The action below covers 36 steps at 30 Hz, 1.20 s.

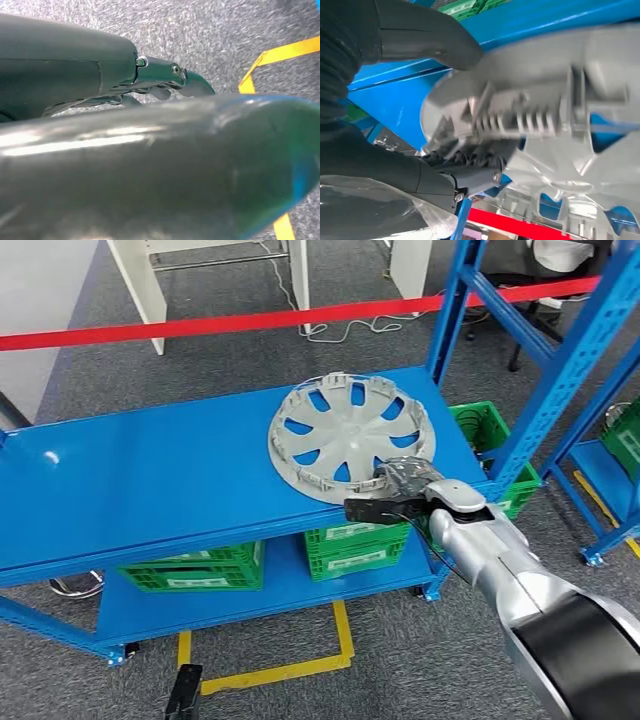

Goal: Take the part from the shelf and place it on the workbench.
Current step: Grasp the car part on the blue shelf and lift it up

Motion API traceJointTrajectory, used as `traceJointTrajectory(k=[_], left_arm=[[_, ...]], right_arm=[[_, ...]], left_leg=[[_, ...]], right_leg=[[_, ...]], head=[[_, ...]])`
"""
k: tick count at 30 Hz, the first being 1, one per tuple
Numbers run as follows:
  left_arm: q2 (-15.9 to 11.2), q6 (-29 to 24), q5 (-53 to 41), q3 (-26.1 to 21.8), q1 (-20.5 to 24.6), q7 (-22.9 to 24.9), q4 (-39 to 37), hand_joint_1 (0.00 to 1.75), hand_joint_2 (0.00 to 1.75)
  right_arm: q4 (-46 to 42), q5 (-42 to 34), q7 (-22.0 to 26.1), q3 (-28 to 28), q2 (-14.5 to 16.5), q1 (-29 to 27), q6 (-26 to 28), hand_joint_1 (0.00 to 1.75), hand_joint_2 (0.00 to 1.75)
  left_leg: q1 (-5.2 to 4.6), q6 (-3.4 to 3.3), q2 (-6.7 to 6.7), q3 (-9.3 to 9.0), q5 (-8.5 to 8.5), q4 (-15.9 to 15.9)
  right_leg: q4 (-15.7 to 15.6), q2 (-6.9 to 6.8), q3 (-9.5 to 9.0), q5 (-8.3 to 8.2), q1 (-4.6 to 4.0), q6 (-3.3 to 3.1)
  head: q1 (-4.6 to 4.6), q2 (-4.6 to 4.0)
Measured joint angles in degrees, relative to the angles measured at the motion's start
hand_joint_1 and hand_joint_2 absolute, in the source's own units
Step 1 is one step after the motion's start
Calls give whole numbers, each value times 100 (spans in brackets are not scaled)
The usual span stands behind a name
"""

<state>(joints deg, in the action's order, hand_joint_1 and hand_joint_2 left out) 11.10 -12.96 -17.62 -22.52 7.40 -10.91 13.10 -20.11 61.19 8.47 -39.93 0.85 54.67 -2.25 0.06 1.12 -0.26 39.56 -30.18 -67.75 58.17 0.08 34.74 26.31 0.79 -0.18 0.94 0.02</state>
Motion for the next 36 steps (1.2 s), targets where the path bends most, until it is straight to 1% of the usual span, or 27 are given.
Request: traceJointTrajectory(k=[3,4,5,7,8,9,10,12,13,14,15,17,18,19,20,22,23,24,25,27,29,30,32,33,34,35,36], left_arm=[[-7,1,13,-15,-12,0,-1,0,0],[-10,2,21,-25,-19,0,-1,0,0],[-15,2,28,-35,-25,0,-1,0,0],[-30,3,39,-49,-21,-1,-1,0,0],[-36,3,43,-53,-15,-2,-1,0,0],[-40,4,45,-55,-10,-4,-1,0,0],[-43,4,48,-59,-9,-5,-1,0,0],[-45,4,50,-69,-14,-9,-1,0,0],[-47,4,51,-77,-14,-14,-1,0,0],[-49,4,52,-85,-13,-20,-1,0,0],[-49,3,52,-92,-12,-27,-1,0,0],[-52,2,55,-102,-15,-35,-1,0,0],[-52,2,56,-104,-18,-36,-1,0,0],[-53,2,57,-106,-19,-36,-1,0,0],[-53,2,57,-108,-19,-37,-1,0,0],[-53,2,57,-113,-18,-37,-1,0,0],[-53,2,57,-116,-16,-38,-1,0,0],[-53,1,57,-121,-16,-40,-1,0,0],[-52,0,57,-126,-17,-42,-1,0,0],[-53,-4,59,-138,-21,-48,-1,0,0],[-55,-14,66,-145,-18,-62,-1,0,0],[-57,-18,70,-148,-17,-73,-1,0,0],[-57,-24,84,-160,-27,-112,-1,0,0],[-56,-28,93,-168,-40,-138,-1,0,0],[-56,-35,103,-178,-54,-179,-1,0,0],[-56,-45,110,-186,-65,-234,-1,0,0],[-57,-60,114,-192,-70,-297,-1,0,0]], right_arm=[[22,-25,27,0,0,6,-110,175,175],[33,-35,38,0,0,4,-155,175,175],[40,-46,44,0,0,4,-185,175,175],[47,-64,52,0,0,14,-231,175,175],[50,-71,52,0,-1,20,-245,175,175],[54,-76,54,0,-1,24,-260,175,175],[60,-81,56,0,-1,25,-274,175,175],[71,-97,65,1,-2,25,-312,175,175],[79,-106,74,1,-2,25,-344,175,175],[87,-116,82,1,-3,24,-376,175,175],[97,-126,91,1,-4,21,-407,175,175],[117,-136,108,0,-4,11,-442,175,175],[124,-138,119,0,-4,7,-450,175,175],[127,-138,127,0,-4,6,-455,175,175],[130,-138,132,0,-4,8,-457,175,175],[131,-140,136,0,-4,24,-463,175,175],[131,-141,137,0,-4,35,-464,175,175],[131,-143,140,0,-3,43,-464,175,175],[131,-143,144,0,-3,48,-462,175,175],[131,-140,151,0,-2,58,-460,175,175],[131,-125,161,-2,-1,67,-458,175,175],[131,-116,169,-3,0,68,-454,175,175],[131,-93,196,-5,-1,58,-403,175,175],[131,-65,205,-7,-1,50,-350,175,175],[131,-11,214,-18,-2,42,-268,175,175],[131,60,222,-41,-4,36,-167,175,175],[128,134,232,-70,-10,34,-63,175,175]], left_leg=[[10,18,0,304,-202,-657],[12,15,0,329,-155,-704],[14,5,0,247,-5,-521],[12,-30,0,-125,385,253],[6,-50,-1,-287,495,603],[0,-67,-1,-388,540,825],[-9,-86,-2,-420,518,902],[-4,-149,-1,-425,534,949],[2,-189,0,-434,548,970],[12,-224,1,-441,564,992],[18,-251,3,-446,572,1006],[8,-274,8,-440,569,1006],[4,-279,10,-441,566,1005],[2,-280,10,-445,565,1003],[2,-279,6,-450,564,1002],[1,-266,-7,-460,555,992],[-9,-249,-15,-453,549,976],[-16,-224,-20,-443,547,967],[-22,-196,-23,-433,551,962],[-17,-135,-25,-426,558,963],[-5,-65,-19,-374,449,822],[4,-29,-15,-281,310,600],[26,27,-10,41,-58,-148],[39,45,-9,191,-186,-492],[50,56,-7,267,-213,-679],[62,60,-5,239,-123,-634],[74,59,-3,109,57,-367]], right_leg=[[2,-1,-3,3,-2,-4],[3,-1,-7,5,-2,-4],[3,1,-16,7,-2,-1],[4,3,-39,20,-8,20],[8,5,-40,27,-19,39],[7,5,-35,28,-30,63],[0,5,-28,25,-38,89],[-14,3,-9,26,-33,150],[35,2,24,76,-28,176],[192,1,107,183,-25,201],[473,2,247,345,-21,217],[1271,1,616,701,-21,241],[1564,0,757,784,-21,248],[1658,-1,805,757,-21,249],[1518,-2,737,627,-21,242],[733,-7,349,251,-22,206],[358,-8,151,131,-27,185],[103,-6,14,69,-33,164],[-6,-3,-48,68,-43,142],[-27,6,-67,47,-47,98],[-52,-4,-87,22,-28,44],[-64,-14,-98,15,-15,21],[-63,-32,-100,18,-12,-2],[-61,-36,-100,19,-12,-5],[-59,-35,-100,20,-12,-5],[-55,-31,-101,21,-10,-4],[-50,-27,-106,23,-8,1]], head=[[0,0],[1,0],[0,0],[-1,0],[-2,0],[-6,0],[-8,0],[-9,0],[-16,0],[-32,0],[-45,0],[-66,0],[-66,0],[-68,0],[-68,0],[-68,0],[-69,0],[-68,0],[-66,0],[-67,0],[-49,0],[-37,0],[-20,0],[-22,0],[-21,0],[-20,0],[-20,0]])
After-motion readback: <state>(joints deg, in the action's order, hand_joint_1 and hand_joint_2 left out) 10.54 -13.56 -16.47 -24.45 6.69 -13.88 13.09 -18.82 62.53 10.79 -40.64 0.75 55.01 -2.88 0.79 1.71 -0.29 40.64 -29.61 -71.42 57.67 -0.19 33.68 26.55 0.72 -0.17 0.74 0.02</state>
